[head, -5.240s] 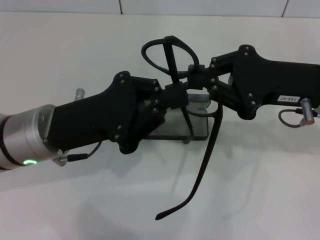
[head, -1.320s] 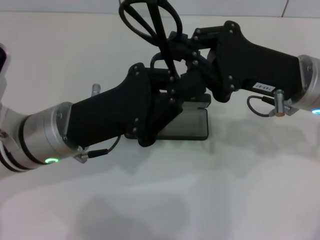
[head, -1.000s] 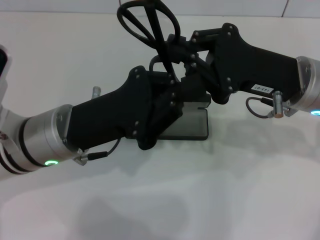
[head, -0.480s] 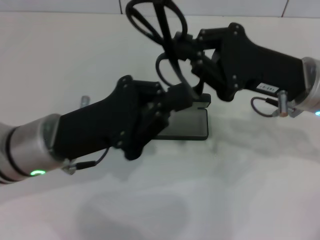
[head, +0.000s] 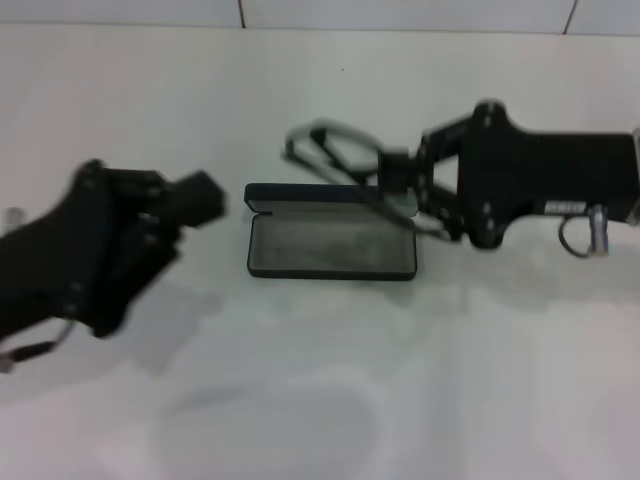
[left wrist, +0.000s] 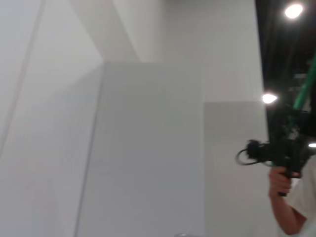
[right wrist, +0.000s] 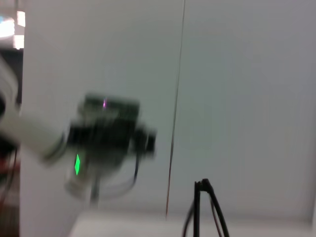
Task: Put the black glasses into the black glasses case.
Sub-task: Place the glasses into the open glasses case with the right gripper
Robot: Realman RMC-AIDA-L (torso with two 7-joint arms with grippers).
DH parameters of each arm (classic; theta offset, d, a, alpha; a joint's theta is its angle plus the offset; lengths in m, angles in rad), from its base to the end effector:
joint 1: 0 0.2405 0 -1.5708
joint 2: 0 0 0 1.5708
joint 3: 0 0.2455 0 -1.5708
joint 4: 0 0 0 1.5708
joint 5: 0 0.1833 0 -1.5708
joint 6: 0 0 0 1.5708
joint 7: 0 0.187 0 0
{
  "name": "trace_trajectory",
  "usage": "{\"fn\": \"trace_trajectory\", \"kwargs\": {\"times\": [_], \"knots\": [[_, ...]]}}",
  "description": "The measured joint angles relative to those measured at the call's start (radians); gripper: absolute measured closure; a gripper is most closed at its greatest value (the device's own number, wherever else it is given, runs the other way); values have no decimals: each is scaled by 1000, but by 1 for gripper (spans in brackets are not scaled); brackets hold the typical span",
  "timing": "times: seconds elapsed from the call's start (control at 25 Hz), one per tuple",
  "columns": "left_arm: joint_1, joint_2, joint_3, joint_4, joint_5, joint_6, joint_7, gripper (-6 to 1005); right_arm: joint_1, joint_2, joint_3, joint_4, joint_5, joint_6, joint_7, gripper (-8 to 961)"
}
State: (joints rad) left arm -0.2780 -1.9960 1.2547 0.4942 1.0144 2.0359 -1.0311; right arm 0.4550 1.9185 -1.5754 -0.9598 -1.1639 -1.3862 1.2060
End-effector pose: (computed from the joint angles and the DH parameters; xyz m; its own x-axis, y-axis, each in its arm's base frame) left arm -0.1723 0.2185 0.0329 0.3498 0.0031 0.9368 0.1725 -0.9831 -0.0612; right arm 0.1141 0.2999 -0.0251 0.7840 0.1373 -0.6053 0.0413 -0.9846 -0.1699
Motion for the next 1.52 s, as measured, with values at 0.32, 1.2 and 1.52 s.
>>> {"fn": "trace_trajectory", "kwargs": {"times": [0.32,1.2,1.52], "knots": [[-2,23,-26,-21,-23,-4,-9,966,-69,106,-2,-528,-804,34,591,891],[-36,8,-103,-123,-12,-8,22,965,62,109,-484,-561,-1389,455,971,879],[-38,1,-103,-127,-11,-15,30,965,80,109,-526,-482,-1415,575,975,870]]}}
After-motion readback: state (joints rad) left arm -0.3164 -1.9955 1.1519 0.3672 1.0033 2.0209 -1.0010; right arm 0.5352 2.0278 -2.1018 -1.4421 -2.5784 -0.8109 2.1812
